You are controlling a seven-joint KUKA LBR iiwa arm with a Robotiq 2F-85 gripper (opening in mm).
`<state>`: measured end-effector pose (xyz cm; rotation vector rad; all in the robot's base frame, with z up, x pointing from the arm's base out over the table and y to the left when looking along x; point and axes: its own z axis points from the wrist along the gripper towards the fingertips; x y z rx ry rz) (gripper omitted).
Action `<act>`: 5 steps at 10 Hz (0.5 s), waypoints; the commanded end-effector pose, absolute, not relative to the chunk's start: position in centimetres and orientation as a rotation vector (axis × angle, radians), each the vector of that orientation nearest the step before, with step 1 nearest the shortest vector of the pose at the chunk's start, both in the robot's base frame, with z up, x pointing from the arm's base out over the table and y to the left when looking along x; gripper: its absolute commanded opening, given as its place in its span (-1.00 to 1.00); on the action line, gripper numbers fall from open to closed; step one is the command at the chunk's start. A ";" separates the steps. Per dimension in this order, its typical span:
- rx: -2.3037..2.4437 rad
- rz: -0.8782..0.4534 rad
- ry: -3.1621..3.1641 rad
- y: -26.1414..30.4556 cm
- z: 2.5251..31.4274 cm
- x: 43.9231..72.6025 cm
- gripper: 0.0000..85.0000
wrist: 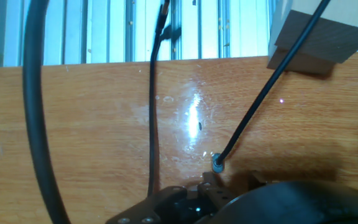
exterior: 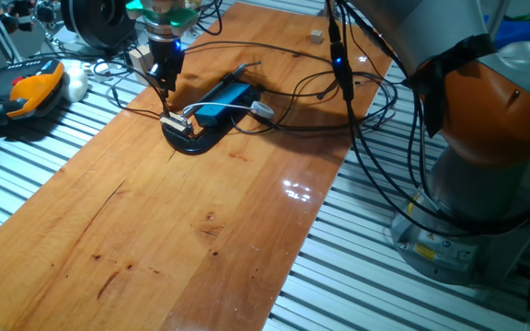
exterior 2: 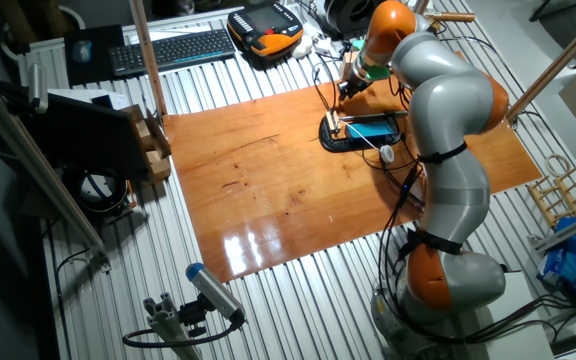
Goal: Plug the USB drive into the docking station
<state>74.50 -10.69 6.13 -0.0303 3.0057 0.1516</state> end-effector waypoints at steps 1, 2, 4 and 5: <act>-0.030 0.150 3.006 -10.6 6.3 74.6 -0.20; -0.031 0.150 3.008 -10.6 6.4 74.6 -0.20; -0.052 0.121 3.000 -11.1 6.3 74.8 -0.20; -0.048 0.123 3.001 -11.0 6.5 75.1 -0.20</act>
